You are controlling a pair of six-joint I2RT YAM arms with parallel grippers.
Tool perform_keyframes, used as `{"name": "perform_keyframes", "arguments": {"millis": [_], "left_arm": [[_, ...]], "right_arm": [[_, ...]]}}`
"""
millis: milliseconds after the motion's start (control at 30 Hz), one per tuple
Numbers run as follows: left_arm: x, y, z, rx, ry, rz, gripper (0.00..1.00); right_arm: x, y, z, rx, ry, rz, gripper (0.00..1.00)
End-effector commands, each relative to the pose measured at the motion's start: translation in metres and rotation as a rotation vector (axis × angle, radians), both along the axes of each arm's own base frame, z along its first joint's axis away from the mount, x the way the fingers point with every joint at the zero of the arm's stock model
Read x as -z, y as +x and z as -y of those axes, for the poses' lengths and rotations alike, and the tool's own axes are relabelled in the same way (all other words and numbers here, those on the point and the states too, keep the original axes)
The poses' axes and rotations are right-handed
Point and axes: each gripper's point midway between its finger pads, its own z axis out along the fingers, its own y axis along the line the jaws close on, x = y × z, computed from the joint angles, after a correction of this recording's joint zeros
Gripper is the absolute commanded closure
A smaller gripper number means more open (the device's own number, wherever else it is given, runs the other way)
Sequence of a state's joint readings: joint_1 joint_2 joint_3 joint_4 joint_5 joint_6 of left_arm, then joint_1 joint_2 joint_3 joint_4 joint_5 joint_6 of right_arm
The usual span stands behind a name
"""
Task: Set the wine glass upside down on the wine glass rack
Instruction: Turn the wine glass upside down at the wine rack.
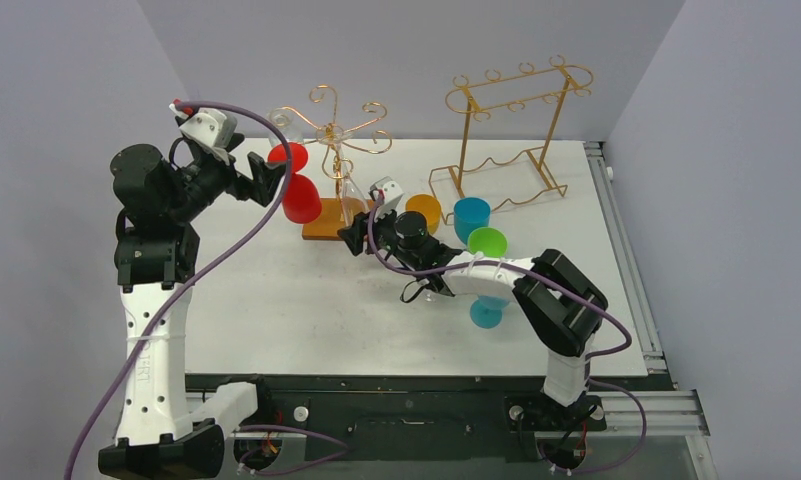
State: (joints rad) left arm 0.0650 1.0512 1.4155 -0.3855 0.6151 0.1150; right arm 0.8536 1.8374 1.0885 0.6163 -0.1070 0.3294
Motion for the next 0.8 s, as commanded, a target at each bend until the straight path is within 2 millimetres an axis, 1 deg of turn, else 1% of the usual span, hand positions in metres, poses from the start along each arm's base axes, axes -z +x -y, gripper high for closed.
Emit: {"name": "perform_keyframes", "arguments": {"millis": [0,167,267,533,667,767], "left_arm": [[-0.018,-0.003,0.000,-0.013,0.005,0.036,0.04],[-0.017,-0.002,0.000,-0.017,0.011,0.034,0.04],[-0.017,-0.002,0.000,-0.017,0.015,0.032,0.04],[-0.016,-0.001,-0.001,-0.022,0.027,0.035,0.04],[-0.018,-0.005,0.004,0.011,0.034,0.047,0.04],[-0.020,-0.006,0.004,0.004,0.033,0.049,0.04]], "right_arm": [[-0.067,-0.002,-0.021,-0.051,0.161,0.132,1.00],[-0.066,-0.011,-0.029,-0.081,0.145,0.154,1.00],[-0.066,-0.014,-0.030,-0.090,0.145,0.168,1.00],[-0.071,-0.027,-0.024,-0.108,0.162,0.205,1.00],[-0.075,-0.032,-0.020,-0.109,0.186,0.216,1.00],[-0.075,-0.033,-0.017,-0.104,0.207,0.225,1.00]]}}
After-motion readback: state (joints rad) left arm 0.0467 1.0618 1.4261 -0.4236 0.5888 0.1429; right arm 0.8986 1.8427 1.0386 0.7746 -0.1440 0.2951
